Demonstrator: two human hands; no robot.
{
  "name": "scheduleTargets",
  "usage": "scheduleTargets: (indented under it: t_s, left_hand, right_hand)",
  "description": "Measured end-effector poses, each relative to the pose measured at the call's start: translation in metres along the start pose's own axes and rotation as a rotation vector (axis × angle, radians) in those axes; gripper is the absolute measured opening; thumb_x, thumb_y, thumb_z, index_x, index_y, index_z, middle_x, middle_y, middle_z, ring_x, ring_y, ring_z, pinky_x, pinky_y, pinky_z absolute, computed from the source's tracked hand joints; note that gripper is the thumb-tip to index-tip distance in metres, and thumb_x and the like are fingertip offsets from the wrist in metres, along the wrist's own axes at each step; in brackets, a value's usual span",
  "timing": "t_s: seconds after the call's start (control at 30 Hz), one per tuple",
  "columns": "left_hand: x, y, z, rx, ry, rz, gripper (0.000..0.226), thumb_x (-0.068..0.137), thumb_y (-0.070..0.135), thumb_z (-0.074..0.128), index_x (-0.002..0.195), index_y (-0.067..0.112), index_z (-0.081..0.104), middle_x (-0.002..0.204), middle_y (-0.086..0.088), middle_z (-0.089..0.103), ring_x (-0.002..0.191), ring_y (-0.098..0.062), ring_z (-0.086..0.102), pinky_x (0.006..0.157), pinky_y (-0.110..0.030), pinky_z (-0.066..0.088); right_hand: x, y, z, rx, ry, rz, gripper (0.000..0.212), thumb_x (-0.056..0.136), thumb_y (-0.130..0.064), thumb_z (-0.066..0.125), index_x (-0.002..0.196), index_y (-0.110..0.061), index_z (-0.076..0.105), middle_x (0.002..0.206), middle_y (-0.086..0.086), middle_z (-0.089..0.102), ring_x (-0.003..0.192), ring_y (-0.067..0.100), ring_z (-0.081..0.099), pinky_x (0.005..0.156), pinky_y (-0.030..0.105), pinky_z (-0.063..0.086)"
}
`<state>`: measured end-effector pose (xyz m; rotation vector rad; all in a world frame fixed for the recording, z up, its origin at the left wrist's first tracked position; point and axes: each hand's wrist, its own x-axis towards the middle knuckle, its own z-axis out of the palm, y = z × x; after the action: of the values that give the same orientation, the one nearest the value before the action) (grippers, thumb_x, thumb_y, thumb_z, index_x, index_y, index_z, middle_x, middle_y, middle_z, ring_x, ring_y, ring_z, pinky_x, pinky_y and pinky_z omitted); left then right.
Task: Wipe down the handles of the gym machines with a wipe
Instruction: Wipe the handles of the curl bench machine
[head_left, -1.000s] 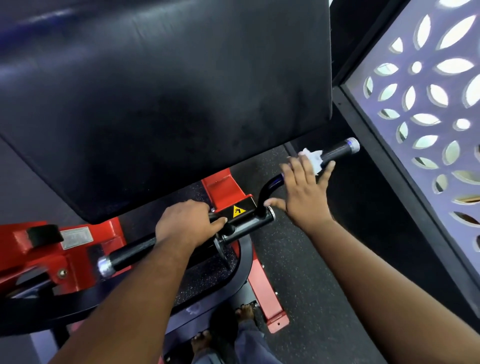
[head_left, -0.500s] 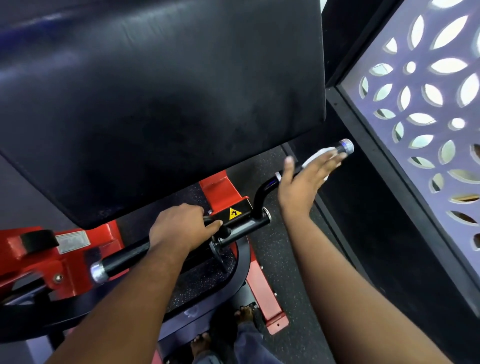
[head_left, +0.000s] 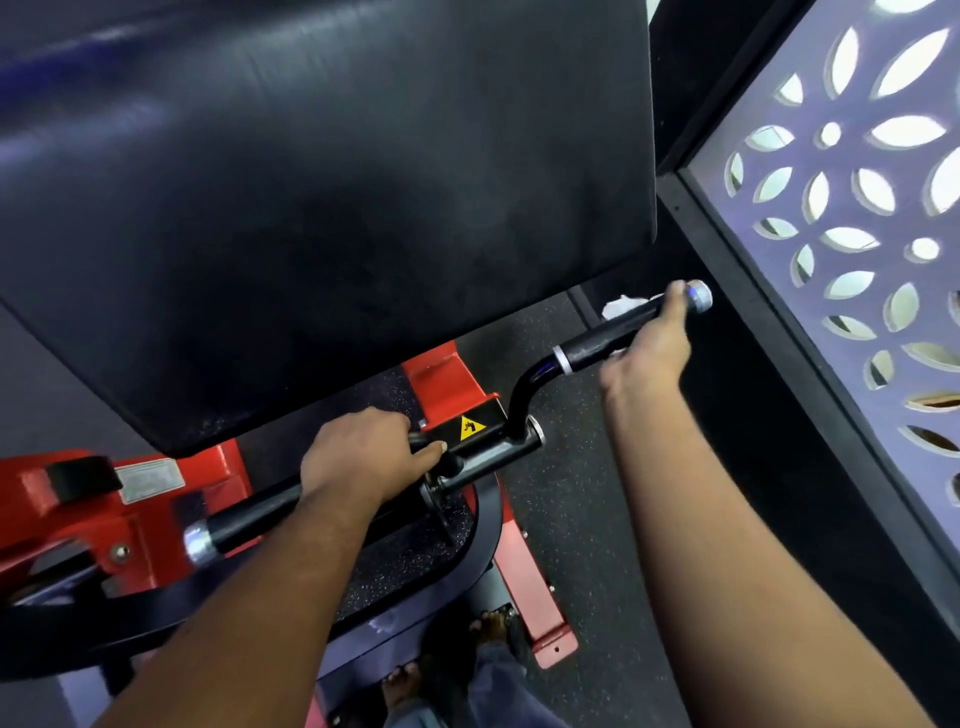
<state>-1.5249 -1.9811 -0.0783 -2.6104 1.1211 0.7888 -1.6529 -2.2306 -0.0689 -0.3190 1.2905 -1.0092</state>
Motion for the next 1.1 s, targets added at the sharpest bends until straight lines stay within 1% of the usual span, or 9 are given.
scheduleTargets:
  t_s: [0.17,0.27,0.33,0.5,0.63,0.73,0.87,1.0,1.1]
  left_hand:
    - [-0.001,0.001,0.000,0.020,0.012,0.018,0.056,0.088,0.079,0.045,0.091,0.028,0.069,0.079,0.007,0.058,0.078,-0.021,0.057,0.065,-0.034,0.044]
    - [0.000,0.002,0.000,0.024,0.010,0.013,0.055,0.088,0.079,0.045,0.090,0.029,0.068,0.078,0.008,0.057,0.075,-0.021,0.054,0.065,-0.034,0.044]
    - [0.000,0.002,0.000,0.019,0.003,0.008,0.055,0.088,0.079,0.045,0.089,0.029,0.068,0.077,0.009,0.057,0.074,-0.019,0.053,0.065,-0.034,0.043]
    - [-0.001,0.002,-0.001,0.013,0.000,0.013,0.054,0.089,0.079,0.044,0.088,0.030,0.066,0.077,0.009,0.058,0.075,-0.019,0.055,0.064,-0.034,0.044]
    - [-0.001,0.002,-0.001,0.016,0.008,0.007,0.054,0.089,0.079,0.045,0.086,0.030,0.066,0.074,0.010,0.055,0.073,-0.019,0.053,0.064,-0.033,0.043]
    - [-0.001,0.002,-0.002,0.000,0.002,0.004,0.054,0.088,0.079,0.045,0.086,0.029,0.066,0.076,0.009,0.056,0.075,-0.020,0.054,0.065,-0.034,0.044]
    - [-0.003,0.002,-0.003,0.011,-0.001,0.010,0.054,0.089,0.078,0.045,0.088,0.029,0.067,0.077,0.009,0.056,0.075,-0.019,0.053,0.066,-0.034,0.044]
    - [-0.001,0.003,-0.003,0.010,-0.001,0.008,0.052,0.089,0.077,0.046,0.085,0.030,0.065,0.074,0.010,0.053,0.073,-0.019,0.052,0.064,-0.033,0.042]
    - [-0.002,0.004,-0.005,0.011,-0.003,0.004,0.053,0.089,0.078,0.046,0.086,0.029,0.066,0.076,0.009,0.055,0.074,-0.019,0.053,0.064,-0.034,0.042]
  right_hand:
    - [-0.009,0.028,-0.012,-0.098,-0.097,0.140,0.034,0.090,-0.045,0.073,0.088,-0.014,0.059,0.073,0.003,0.064,0.073,0.021,0.069,0.083,0.041,0.061]
    - [0.016,-0.017,-0.002,0.058,-0.081,0.095,0.039,0.087,-0.046,0.076,0.075,-0.015,0.055,0.070,0.003,0.056,0.059,0.020,0.060,0.063,0.035,0.059]
    - [0.018,-0.015,-0.001,0.019,-0.042,0.008,0.038,0.090,-0.046,0.073,0.079,-0.014,0.054,0.068,0.005,0.059,0.056,0.021,0.059,0.058,0.033,0.055]
    - [-0.012,0.048,-0.020,-0.150,-0.174,0.131,0.044,0.084,-0.054,0.074,0.097,-0.013,0.060,0.081,0.006,0.067,0.078,0.026,0.070,0.081,0.042,0.059]
    - [0.018,-0.006,-0.009,0.129,-0.213,0.102,0.050,0.085,-0.062,0.069,0.068,-0.018,0.051,0.065,0.000,0.048,0.060,0.019,0.051,0.063,0.031,0.049]
    - [0.018,0.004,-0.009,0.144,-0.217,0.060,0.045,0.085,-0.054,0.075,0.071,-0.018,0.051,0.064,-0.001,0.046,0.058,0.016,0.045,0.057,0.029,0.045]
    - [0.005,0.029,-0.017,-0.001,-0.264,0.192,0.043,0.073,-0.049,0.083,0.074,-0.018,0.054,0.066,-0.002,0.050,0.058,0.016,0.052,0.069,0.034,0.052]
    - [0.025,-0.009,-0.008,0.164,-0.194,0.113,0.039,0.082,-0.041,0.082,0.068,-0.019,0.053,0.066,-0.003,0.048,0.058,0.014,0.046,0.057,0.028,0.046]
    - [0.015,0.021,-0.012,0.108,-0.200,0.122,0.036,0.083,-0.037,0.082,0.071,-0.019,0.054,0.065,-0.002,0.050,0.055,0.014,0.049,0.057,0.030,0.047]
